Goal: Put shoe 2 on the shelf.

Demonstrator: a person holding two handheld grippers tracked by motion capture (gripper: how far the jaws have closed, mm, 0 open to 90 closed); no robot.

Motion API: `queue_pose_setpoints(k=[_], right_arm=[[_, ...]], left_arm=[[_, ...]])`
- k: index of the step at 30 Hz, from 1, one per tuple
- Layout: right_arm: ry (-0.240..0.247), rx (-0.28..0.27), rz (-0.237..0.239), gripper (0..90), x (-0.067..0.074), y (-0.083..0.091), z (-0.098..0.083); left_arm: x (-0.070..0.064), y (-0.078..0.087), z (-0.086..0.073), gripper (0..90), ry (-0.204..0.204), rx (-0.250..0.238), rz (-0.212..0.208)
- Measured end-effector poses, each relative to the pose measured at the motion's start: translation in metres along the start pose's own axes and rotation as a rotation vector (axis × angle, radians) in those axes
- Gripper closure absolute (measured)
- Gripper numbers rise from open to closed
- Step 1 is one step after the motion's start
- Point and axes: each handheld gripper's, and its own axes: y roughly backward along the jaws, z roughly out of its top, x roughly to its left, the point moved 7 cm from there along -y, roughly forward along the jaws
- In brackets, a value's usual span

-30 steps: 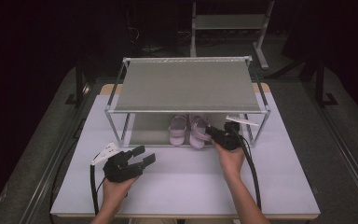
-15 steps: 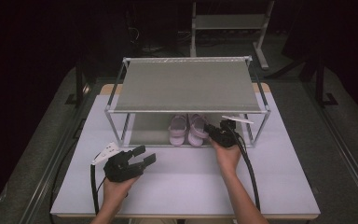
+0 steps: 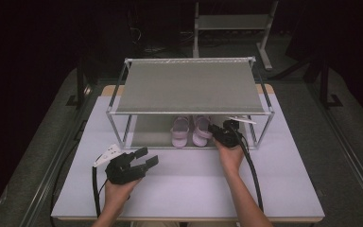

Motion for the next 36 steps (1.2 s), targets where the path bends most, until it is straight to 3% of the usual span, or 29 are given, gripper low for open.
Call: queue_pose_setpoints(k=[24,36], right_arm=[[0.046,0.01,-0.017,81.2,0.001,-0.0082,-0.0025],[0.023,-0.014,0.03,72.6,0.0058,-0.0079,-0.0008]], left_arm=[[-0.0006,-0.0009,0.0005,34.2,0.0,0.0,-0.002],[-0.0016,-0.0016,0.0001,34.2,-0.002,0.002,-0.006]])
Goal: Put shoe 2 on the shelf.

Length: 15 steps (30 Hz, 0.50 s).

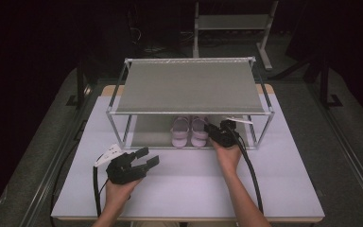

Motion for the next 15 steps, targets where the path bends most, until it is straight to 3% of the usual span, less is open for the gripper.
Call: queue_pose_setpoints(k=[11,15], right_arm=[[-0.012,-0.014,0.037,68.5,0.003,0.008,0.002],[-0.028,-0.008,0.03,66.5,0.001,0.012,0.001]], left_arm=[[-0.002,-0.001,0.0,34.2,-0.004,0.002,-0.002],[-0.002,-0.001,-0.001,34.2,-0.006,0.003,-0.004]])
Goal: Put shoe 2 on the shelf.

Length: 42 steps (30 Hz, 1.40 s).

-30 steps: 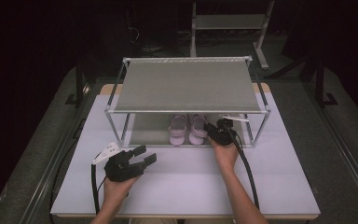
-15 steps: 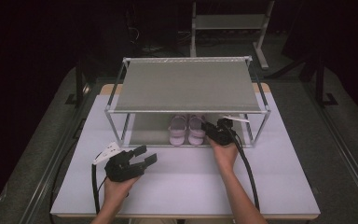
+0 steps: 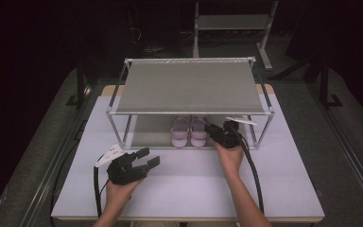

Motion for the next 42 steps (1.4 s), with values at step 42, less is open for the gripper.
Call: queue_pose_setpoints(k=[42], right_arm=[[0.017,0.008,0.06,46.0,-0.008,0.039,-0.012]], left_arm=[[-0.001,-0.002,-0.002,34.2,-0.003,0.009,-0.001]])
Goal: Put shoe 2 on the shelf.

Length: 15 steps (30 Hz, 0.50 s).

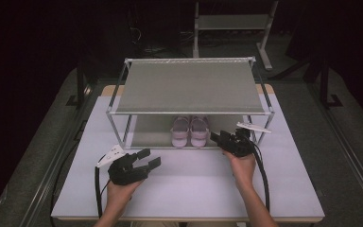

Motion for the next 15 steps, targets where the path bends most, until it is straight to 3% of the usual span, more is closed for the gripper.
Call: queue_pose_setpoints(k=[15], right_arm=[[0.007,0.033,0.008,43.1,-0.003,0.017,-0.011]], left_arm=[[-0.001,0.002,-0.001,34.2,-0.003,0.001,0.003]])
